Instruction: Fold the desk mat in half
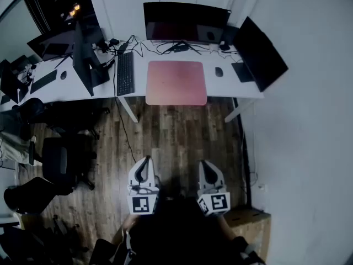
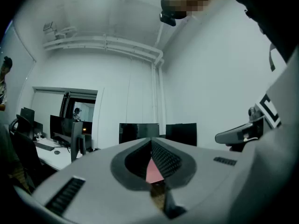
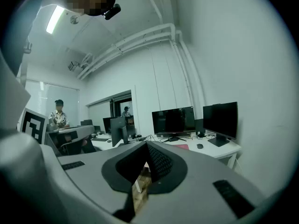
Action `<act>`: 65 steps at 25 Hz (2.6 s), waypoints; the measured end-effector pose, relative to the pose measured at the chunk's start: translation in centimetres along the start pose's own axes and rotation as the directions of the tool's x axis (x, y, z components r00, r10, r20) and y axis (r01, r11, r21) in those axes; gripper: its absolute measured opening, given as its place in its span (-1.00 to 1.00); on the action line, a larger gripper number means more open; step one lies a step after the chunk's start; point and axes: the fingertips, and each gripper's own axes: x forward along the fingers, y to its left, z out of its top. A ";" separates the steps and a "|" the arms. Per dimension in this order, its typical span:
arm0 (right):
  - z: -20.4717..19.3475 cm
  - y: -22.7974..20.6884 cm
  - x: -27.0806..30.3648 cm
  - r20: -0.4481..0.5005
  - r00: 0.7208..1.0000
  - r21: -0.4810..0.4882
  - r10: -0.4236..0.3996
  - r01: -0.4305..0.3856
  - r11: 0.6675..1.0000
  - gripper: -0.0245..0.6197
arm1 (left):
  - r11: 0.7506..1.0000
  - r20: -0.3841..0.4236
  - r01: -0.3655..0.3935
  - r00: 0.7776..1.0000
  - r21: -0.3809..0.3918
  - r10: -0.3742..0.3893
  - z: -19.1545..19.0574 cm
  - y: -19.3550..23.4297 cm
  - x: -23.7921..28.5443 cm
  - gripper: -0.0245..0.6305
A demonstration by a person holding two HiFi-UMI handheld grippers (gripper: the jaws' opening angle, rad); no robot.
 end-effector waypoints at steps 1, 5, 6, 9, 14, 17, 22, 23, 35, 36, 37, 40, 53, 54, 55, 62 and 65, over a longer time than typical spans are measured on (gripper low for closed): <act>-0.2 0.0 0.1 -0.005 1.000 -0.006 0.001 -0.001 1.000 -0.90 | 1.000 0.001 0.000 1.000 -0.003 0.000 0.0 0.1 0.1 -0.90; 0.4 0.3 0.5 0.020 1.000 -0.008 0.004 -0.004 1.000 -0.90 | 1.000 0.000 -0.001 1.000 -0.013 0.001 0.0 0.6 0.2 -0.90; 0.7 0.5 0.6 0.031 1.000 -0.010 0.003 -0.002 1.000 -0.90 | 1.000 0.000 -0.001 1.000 -0.015 0.001 0.0 0.7 0.2 -0.90; 0.5 0.8 0.7 0.027 1.000 -0.018 -0.004 0.005 1.000 -0.90 | 1.000 0.024 0.001 1.000 -0.011 -0.001 0.4 1.0 0.0 -0.90; 1.7 1.3 1.9 0.064 0.997 -0.005 -0.041 0.041 0.999 -0.88 | 1.000 0.063 -0.007 0.998 -0.029 0.009 1.0 2.6 0.1 -0.68; 1.8 1.6 2.9 0.069 0.996 -0.012 -0.053 0.054 0.998 -0.51 | 0.999 0.029 0.011 1.000 -0.039 -0.010 -0.1 3.9 0.8 -0.45; 1.1 2.3 4.7 0.051 0.994 -0.037 -0.093 0.095 0.995 -0.50 | 0.998 0.014 0.036 0.999 -0.044 -0.036 -0.9 6.6 1.4 -0.45; 1.0 2.7 5.2 0.048 0.994 -0.031 -0.099 0.101 0.994 -0.50 | 0.998 0.011 0.045 0.999 -0.043 -0.044 -1.1 7.2 1.7 -0.45; -0.3 4.3 9.9 -0.023 0.986 -0.097 -0.166 0.163 0.982 -0.43 | 0.991 -0.002 0.129 0.992 0.023 -0.129 -2.8 10.6 5.7 -0.45; -0.5 4.1 10.4 -0.032 0.985 -0.115 -0.169 0.164 0.980 -0.43 | 0.991 -0.009 0.128 0.992 0.036 -0.127 -3.1 10.7 6.2 -0.45; -0.6 3.8 11.0 -0.039 0.984 -0.131 -0.172 0.165 0.978 -0.42 | 0.991 -0.012 0.123 0.992 0.044 -0.123 -3.3 10.9 6.7 -0.45; -0.9 2.9 12.8 -0.057 0.985 -0.146 -0.166 0.156 0.977 -0.42 | 0.994 -0.006 0.102 0.995 0.047 -0.102 -3.7 11.0 8.1 -0.44; -1.4 -7.0 23.2 -0.165 0.980 -0.304 -0.113 0.059 0.951 -0.37 | 0.948 -0.185 0.090 0.982 0.307 -0.034 -6.8 8.3 19.9 -0.34; -1.4 -7.9 24.0 -0.171 0.979 -0.330 -0.113 0.052 0.943 -0.36 | 0.941 -0.187 0.086 0.982 0.326 -0.025 -7.0 7.9 21.0 -0.33; -1.6 -8.8 24.9 -0.177 0.977 -0.363 -0.116 0.045 0.931 -0.35 | 0.934 -0.192 0.085 0.981 0.347 -0.018 -7.4 7.6 22.0 -0.32; -5.4 -14.7 30.2 -0.271 0.955 -0.543 -0.120 -0.048 0.839 -0.29 | 0.858 -0.216 0.069 0.975 0.509 0.049 -11.1 5.7 27.9 -0.27; -7.3 -16.1 32.4 -0.278 0.951 -0.598 -0.133 -0.063 0.799 -0.26 | 0.825 -0.245 0.082 0.967 0.559 0.069 -14.0 5.9 29.9 -0.26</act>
